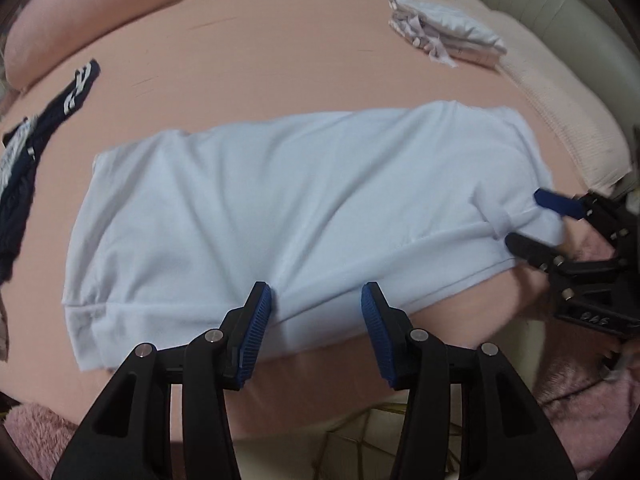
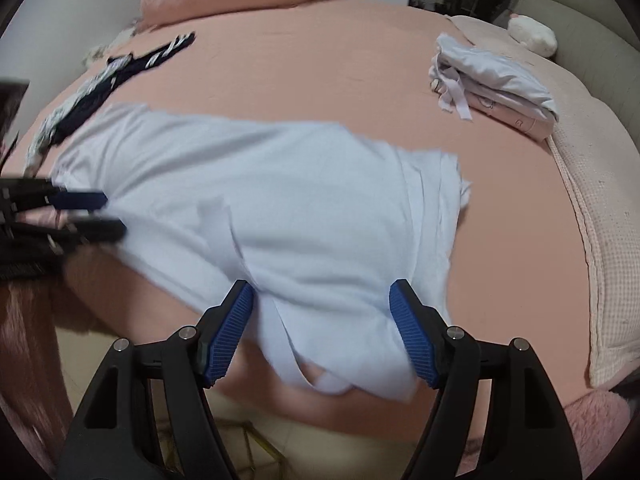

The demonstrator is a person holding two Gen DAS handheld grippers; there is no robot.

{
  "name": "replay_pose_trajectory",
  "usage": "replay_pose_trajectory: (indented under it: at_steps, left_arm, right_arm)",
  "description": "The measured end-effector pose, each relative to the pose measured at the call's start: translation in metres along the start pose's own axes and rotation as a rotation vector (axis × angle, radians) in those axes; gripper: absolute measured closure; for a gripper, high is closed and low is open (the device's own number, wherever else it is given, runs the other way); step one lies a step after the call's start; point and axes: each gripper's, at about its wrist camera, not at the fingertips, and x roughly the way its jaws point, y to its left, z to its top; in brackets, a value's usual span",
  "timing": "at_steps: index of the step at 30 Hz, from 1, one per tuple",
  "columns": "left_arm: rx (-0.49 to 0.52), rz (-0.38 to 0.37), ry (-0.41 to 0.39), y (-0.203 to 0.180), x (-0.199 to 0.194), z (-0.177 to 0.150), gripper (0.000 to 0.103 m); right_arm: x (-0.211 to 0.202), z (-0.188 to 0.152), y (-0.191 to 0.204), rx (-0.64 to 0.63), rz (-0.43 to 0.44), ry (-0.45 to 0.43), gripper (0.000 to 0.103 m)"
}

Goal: Fold clothes

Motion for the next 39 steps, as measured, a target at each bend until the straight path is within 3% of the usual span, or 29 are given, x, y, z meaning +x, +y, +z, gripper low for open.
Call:
replay_pose_trajectory:
  at_steps: [4,7,10,12,14,16,19,24,26,28,29,31,32,34,35,36,38,39]
  left_arm:
    - [-0.116,-0.044,-0.134,0.039,-0.018,0.023,0.053]
    - [-0.217,-0.043,-0.190,0.079,-0.010,0.046,0.053]
    - [-0.283,-0.024,-0.174,0.107,0.012,0.054,0.053]
    - [-0.304,0.094,-0.128,0.123,0.029,0.055,0.053]
    - [-0.354,0.056,-0.152,0.139,0.026,0.045,0.053]
    - [-0.407,0.060,-0.176,0.146,0.018,0.037,0.061]
    - [-0.387,0.085,-0.245,0.136,-0.002,0.034,0.060]
    - [-0.182,0.069,-0.209,0.074,-0.007,0.027,0.058]
    - [-0.112,0.128,-0.162,0.060,0.002,0.022,0.057]
    - [-0.064,0.232,-0.141,0.054,0.006,0.017,0.047]
    - [-0.071,0.263,-0.142,0.056,0.003,0.016,0.041]
    - [-0.127,0.288,-0.165,0.067,-0.009,0.016,0.041]
    - [-0.172,0.276,-0.183,0.075,-0.017,0.014,0.041]
    - [-0.250,0.183,-0.189,0.087,-0.028,0.005,0.041]
    - [-0.283,0.130,-0.184,0.092,-0.030,-0.001,0.041]
    - [-0.289,0.126,-0.162,0.094,-0.029,-0.006,0.041]
    - [-0.272,0.177,-0.098,0.093,-0.021,-0.016,0.041]
    - [-0.266,0.201,-0.079,0.095,-0.018,-0.019,0.041]
  right_arm:
    - [-0.026,0.020,-0.010,0.033,0.097,-0.127,0.032]
    - [-0.025,0.050,-0.032,0.101,0.038,-0.180,0.031]
    - [0.008,0.069,-0.067,0.212,-0.006,-0.129,0.031]
    - [0.031,0.069,-0.086,0.269,-0.019,-0.075,0.038]
    - [0.040,0.058,-0.102,0.319,-0.010,-0.046,0.037]
    - [0.046,0.049,-0.118,0.368,-0.004,-0.027,0.035]
    - [0.027,0.047,-0.124,0.407,-0.023,-0.088,0.034]
    - [0.009,0.051,-0.081,0.312,0.017,-0.146,0.034]
    - [0.014,0.049,-0.054,0.230,0.017,-0.117,0.034]
    - [0.019,0.040,-0.043,0.181,-0.039,-0.072,0.034]
    - [0.022,0.036,-0.038,0.156,-0.067,-0.049,0.033]
    - [0.022,0.031,-0.048,0.197,-0.083,-0.032,0.028]
    - [0.019,0.030,-0.059,0.243,-0.096,-0.035,0.028]
    - [0.008,0.024,-0.079,0.330,-0.103,-0.059,0.028]
    - [0.003,0.021,-0.088,0.372,-0.082,-0.071,0.028]
    - [-0.001,0.017,-0.092,0.405,-0.029,-0.070,0.027]
    - [0.000,0.010,-0.091,0.438,0.099,-0.038,0.022]
    - [0.003,0.007,-0.089,0.443,0.122,-0.015,0.022]
